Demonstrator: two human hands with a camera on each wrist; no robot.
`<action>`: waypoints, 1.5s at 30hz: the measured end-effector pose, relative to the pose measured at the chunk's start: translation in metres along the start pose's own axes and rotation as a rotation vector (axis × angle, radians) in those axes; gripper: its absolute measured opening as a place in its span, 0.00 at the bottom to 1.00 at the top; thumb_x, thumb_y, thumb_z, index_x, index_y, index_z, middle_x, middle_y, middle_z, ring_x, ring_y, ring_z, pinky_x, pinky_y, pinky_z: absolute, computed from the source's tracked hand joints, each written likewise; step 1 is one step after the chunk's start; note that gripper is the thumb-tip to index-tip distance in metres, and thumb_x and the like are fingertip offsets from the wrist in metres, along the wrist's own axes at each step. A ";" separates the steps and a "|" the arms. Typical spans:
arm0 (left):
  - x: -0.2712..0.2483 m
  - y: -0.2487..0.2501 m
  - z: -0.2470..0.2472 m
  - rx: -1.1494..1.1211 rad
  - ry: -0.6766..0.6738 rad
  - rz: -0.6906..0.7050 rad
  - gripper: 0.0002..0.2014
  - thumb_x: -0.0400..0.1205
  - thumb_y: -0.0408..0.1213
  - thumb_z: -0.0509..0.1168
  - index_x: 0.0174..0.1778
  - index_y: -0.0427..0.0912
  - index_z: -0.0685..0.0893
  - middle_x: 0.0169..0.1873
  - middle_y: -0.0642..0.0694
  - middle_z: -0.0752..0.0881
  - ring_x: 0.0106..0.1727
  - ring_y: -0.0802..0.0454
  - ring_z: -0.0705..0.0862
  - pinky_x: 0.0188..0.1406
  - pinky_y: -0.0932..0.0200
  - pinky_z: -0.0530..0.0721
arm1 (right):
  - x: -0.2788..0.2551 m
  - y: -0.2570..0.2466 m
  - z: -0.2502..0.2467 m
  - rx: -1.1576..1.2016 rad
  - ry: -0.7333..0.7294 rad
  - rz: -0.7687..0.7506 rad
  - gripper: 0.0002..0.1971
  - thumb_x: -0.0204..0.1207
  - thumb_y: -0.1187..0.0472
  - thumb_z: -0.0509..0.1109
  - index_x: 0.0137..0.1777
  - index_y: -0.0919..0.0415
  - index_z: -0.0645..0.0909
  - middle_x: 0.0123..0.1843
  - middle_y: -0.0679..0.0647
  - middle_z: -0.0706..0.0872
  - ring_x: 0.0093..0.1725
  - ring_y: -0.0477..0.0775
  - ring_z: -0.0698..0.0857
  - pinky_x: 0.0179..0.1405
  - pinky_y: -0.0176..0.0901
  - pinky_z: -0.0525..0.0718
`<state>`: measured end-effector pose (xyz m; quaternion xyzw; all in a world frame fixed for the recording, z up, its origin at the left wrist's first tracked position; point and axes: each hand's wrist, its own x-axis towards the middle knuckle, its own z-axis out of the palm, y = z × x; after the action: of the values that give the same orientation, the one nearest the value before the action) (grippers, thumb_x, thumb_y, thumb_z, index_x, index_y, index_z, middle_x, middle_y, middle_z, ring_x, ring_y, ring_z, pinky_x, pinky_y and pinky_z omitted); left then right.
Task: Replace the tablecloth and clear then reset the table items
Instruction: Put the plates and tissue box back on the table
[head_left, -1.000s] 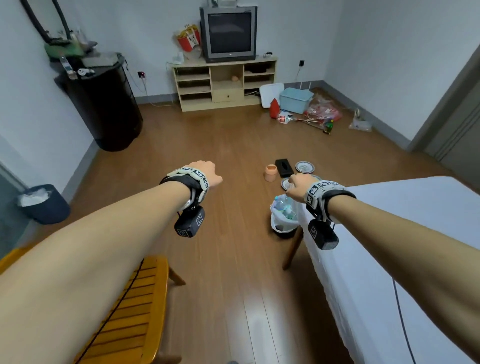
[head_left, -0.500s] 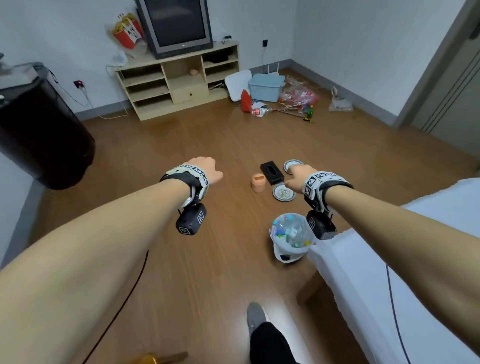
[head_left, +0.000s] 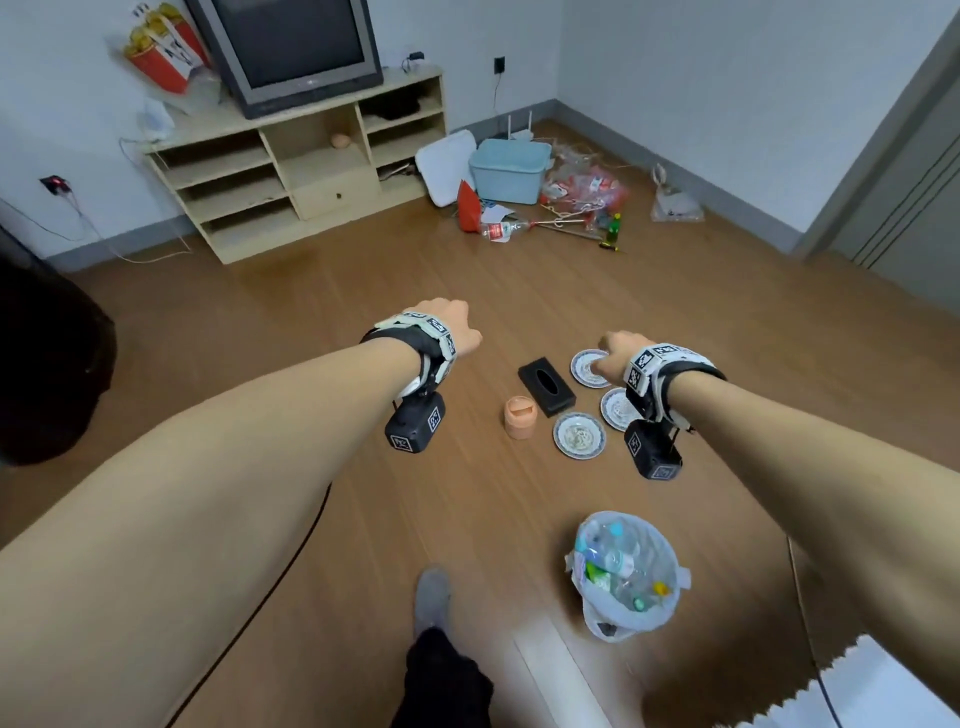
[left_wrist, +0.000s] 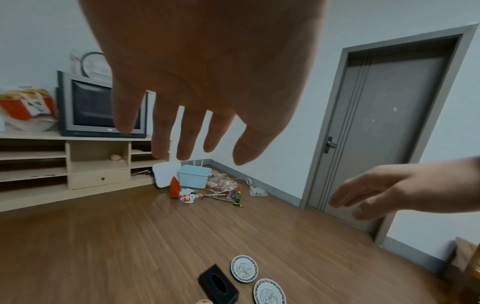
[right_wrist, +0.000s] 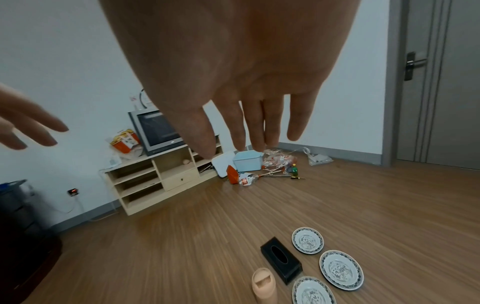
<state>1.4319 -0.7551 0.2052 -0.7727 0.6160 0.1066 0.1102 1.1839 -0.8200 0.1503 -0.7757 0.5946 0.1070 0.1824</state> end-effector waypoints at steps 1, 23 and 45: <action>0.029 -0.003 -0.001 0.001 -0.004 0.019 0.28 0.81 0.53 0.58 0.76 0.44 0.71 0.69 0.39 0.80 0.64 0.36 0.81 0.58 0.47 0.82 | 0.022 -0.006 -0.004 0.023 0.001 0.027 0.23 0.78 0.55 0.65 0.71 0.64 0.76 0.67 0.62 0.81 0.63 0.63 0.82 0.61 0.53 0.83; 0.460 0.112 -0.075 0.152 -0.111 0.570 0.28 0.83 0.51 0.57 0.78 0.42 0.70 0.71 0.40 0.78 0.66 0.40 0.80 0.61 0.47 0.82 | 0.301 0.065 -0.063 0.317 0.026 0.587 0.24 0.81 0.52 0.63 0.75 0.62 0.72 0.75 0.62 0.74 0.71 0.64 0.76 0.67 0.53 0.77; 0.710 0.316 0.078 0.217 -0.225 0.890 0.19 0.84 0.47 0.56 0.66 0.41 0.77 0.56 0.42 0.84 0.54 0.41 0.83 0.56 0.46 0.83 | 0.491 0.199 0.056 0.631 0.111 0.880 0.25 0.80 0.56 0.62 0.77 0.61 0.70 0.74 0.60 0.75 0.74 0.61 0.71 0.70 0.51 0.73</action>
<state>1.2762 -1.4593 -0.0953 -0.4013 0.8791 0.1615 0.2000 1.1278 -1.2759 -0.1195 -0.3657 0.8752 -0.0515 0.3126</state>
